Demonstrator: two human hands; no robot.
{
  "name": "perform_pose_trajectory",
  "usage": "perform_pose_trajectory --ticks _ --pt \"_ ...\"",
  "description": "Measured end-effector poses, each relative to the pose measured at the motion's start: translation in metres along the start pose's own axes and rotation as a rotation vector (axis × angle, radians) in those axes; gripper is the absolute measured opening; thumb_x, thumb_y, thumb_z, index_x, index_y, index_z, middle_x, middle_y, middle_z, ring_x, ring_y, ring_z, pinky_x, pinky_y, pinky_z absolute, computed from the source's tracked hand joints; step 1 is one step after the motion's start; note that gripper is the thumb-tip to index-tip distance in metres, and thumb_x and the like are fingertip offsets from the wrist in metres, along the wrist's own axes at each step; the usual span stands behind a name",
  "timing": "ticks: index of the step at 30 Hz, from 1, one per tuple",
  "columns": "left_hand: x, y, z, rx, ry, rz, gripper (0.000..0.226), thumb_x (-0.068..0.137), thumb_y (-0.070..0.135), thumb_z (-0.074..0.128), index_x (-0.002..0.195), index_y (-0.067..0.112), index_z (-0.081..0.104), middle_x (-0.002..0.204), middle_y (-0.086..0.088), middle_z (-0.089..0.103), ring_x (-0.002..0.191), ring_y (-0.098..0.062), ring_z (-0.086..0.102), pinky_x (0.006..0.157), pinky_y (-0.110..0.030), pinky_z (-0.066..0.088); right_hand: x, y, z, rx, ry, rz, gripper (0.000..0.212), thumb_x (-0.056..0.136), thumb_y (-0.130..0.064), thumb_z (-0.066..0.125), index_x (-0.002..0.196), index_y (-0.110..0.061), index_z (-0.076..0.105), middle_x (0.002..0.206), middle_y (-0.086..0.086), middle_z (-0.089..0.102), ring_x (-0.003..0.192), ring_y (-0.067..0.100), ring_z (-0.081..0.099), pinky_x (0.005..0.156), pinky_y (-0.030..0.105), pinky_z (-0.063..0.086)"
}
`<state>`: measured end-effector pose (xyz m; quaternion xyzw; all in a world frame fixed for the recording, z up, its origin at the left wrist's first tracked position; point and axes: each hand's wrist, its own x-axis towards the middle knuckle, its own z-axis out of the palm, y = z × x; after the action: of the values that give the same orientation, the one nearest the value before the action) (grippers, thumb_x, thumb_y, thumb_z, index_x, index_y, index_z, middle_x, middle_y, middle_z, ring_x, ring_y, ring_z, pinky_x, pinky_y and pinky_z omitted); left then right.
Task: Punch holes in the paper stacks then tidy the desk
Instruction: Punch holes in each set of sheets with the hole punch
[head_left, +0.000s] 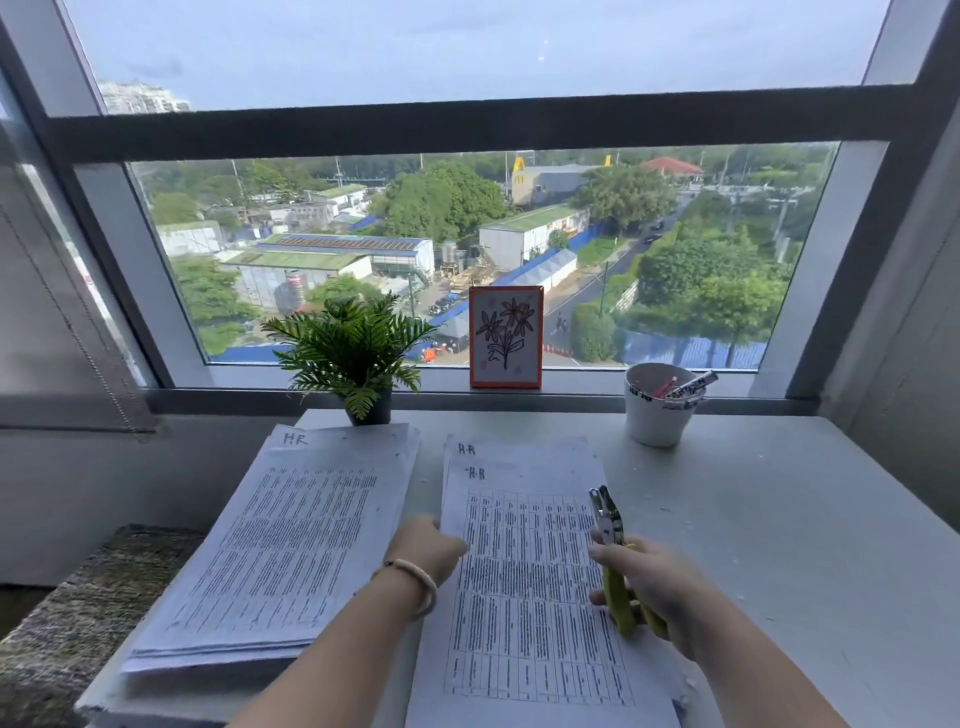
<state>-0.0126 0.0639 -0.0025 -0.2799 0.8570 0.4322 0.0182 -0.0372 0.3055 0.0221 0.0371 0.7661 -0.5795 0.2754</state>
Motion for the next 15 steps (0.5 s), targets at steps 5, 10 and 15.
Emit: perform_pose_trajectory --ticks 5,10,15 --pt "-0.014 0.011 0.008 0.162 0.073 0.073 0.037 0.074 0.017 0.054 0.107 0.011 0.067 0.114 -0.017 0.064 0.076 -0.021 0.059 0.065 -0.023 0.045 0.001 0.007 -0.004 0.061 -0.016 -0.025 0.035 0.093 -0.027 0.060 0.126 -0.016 0.055 0.106 0.007 0.061 0.088 0.026 0.068 0.071 0.033 0.049" --pt "-0.024 0.012 0.018 -0.021 0.023 0.260 0.058 0.085 0.006 0.060 0.140 0.014 0.044 0.102 0.009 0.060 0.081 -0.004 0.054 0.063 -0.012 0.045 0.004 0.011 -0.006 0.121 -0.030 -0.030 0.034 0.094 -0.025 0.058 0.128 -0.018 0.055 0.108 0.004 0.060 0.083 0.023 0.067 0.063 0.028 0.047" --pt "-0.007 0.004 0.012 -0.235 -0.114 0.013 0.034 0.077 -0.005 0.069 0.111 -0.003 0.062 0.088 -0.014 0.069 0.081 -0.029 0.067 0.081 -0.045 0.057 0.007 0.011 -0.015 0.146 -0.011 -0.011 0.026 0.093 -0.024 0.061 0.118 -0.018 0.060 0.105 0.006 0.062 0.086 0.027 0.069 0.074 0.035 0.048"
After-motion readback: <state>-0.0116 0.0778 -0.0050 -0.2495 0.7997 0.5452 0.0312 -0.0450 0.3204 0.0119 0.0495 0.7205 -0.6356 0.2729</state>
